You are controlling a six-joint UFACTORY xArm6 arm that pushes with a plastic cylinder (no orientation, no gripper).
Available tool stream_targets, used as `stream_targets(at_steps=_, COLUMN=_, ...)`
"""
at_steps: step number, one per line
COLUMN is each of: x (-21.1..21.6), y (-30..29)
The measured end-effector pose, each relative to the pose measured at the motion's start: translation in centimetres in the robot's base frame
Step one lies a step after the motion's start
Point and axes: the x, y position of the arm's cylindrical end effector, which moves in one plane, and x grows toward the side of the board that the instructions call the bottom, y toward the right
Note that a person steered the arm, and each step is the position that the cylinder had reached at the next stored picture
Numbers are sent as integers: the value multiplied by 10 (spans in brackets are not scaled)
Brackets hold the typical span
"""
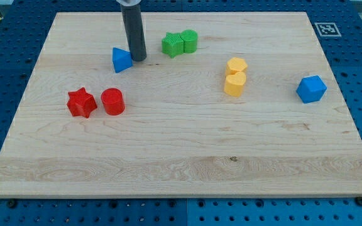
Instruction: Move the blue triangle towards the center
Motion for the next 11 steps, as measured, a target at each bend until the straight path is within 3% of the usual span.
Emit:
stream_targets(at_steps=1, x=0, y=0)
stream_targets(at_steps=3, x=42, y=29)
stream_targets(at_steps=4, x=17, y=26)
stream_targets(at_steps=6, x=-11, y=-49)
stream_targets(at_steps=7, x=2, y=-71)
stream_targets(at_steps=9, x=74, y=31)
stream_targets(at_steps=10, x=90, y=80)
stream_targets(at_steps=11, x=71, y=50)
